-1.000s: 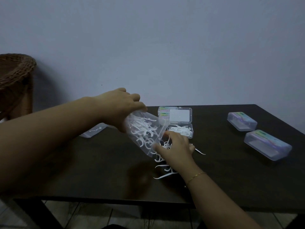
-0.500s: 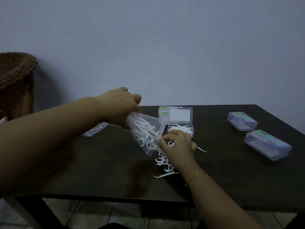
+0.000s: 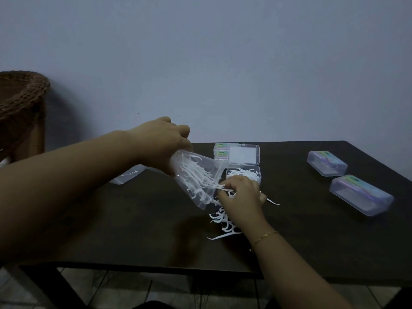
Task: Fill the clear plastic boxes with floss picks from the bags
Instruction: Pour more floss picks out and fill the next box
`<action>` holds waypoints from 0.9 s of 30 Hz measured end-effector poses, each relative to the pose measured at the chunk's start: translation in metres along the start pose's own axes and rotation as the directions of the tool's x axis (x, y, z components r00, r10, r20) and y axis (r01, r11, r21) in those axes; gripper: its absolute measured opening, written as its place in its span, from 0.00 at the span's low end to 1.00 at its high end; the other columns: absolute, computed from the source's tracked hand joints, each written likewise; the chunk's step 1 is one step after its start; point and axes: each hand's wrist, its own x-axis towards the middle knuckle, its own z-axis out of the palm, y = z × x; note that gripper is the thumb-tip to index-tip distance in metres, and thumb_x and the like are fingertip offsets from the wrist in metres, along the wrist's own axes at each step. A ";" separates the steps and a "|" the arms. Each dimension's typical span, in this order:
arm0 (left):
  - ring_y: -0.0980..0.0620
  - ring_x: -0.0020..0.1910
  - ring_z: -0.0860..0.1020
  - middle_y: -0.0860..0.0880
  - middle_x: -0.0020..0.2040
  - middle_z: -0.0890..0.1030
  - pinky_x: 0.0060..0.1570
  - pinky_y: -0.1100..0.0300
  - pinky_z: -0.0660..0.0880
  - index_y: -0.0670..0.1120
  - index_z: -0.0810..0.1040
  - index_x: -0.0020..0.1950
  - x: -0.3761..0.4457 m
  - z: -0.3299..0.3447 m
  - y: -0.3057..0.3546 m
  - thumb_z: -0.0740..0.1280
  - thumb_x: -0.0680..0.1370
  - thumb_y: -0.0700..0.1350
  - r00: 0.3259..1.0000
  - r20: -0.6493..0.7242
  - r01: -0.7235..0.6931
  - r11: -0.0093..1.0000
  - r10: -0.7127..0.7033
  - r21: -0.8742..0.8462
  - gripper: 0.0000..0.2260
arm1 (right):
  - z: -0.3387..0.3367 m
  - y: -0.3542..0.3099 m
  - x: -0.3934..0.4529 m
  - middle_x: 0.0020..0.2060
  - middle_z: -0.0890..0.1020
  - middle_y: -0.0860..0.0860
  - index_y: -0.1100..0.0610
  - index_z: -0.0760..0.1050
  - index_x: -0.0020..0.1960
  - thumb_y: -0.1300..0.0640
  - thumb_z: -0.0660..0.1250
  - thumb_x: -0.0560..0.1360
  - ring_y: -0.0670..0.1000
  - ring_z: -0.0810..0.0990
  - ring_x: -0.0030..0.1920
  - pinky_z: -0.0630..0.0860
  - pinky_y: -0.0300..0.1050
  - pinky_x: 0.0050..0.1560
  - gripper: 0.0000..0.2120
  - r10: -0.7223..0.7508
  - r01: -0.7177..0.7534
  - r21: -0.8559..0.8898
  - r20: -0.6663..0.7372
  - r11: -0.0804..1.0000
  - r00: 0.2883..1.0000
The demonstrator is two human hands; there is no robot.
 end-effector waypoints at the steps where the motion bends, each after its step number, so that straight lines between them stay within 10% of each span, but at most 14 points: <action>1: 0.54 0.45 0.75 0.55 0.52 0.71 0.53 0.60 0.64 0.59 0.74 0.63 -0.001 0.000 -0.001 0.69 0.67 0.66 1.000 0.006 0.005 1.000 -0.005 -0.003 0.27 | 0.000 0.000 0.000 0.56 0.74 0.41 0.44 0.76 0.49 0.52 0.65 0.73 0.47 0.64 0.64 0.54 0.45 0.56 0.06 0.012 -0.012 0.027 -0.015 1.000 1.000; 8: 0.55 0.47 0.74 0.55 0.55 0.71 0.53 0.61 0.63 0.59 0.72 0.65 -0.002 0.003 -0.001 0.68 0.68 0.66 0.999 0.035 0.010 1.000 -0.010 0.010 0.27 | -0.001 -0.002 -0.005 0.63 0.69 0.41 0.41 0.75 0.57 0.42 0.66 0.72 0.45 0.59 0.66 0.52 0.47 0.60 0.14 -0.095 0.107 -0.085 0.126 0.991 0.987; 27: 0.55 0.64 0.67 0.55 0.66 0.67 0.65 0.54 0.55 0.60 0.64 0.72 -0.020 0.071 0.002 0.70 0.68 0.66 0.943 0.272 0.251 0.948 -0.193 -0.198 0.35 | 0.002 0.005 0.004 0.55 0.79 0.41 0.43 0.81 0.50 0.50 0.61 0.77 0.48 0.67 0.63 0.56 0.48 0.56 0.10 0.043 -0.048 -0.087 -0.058 0.995 0.997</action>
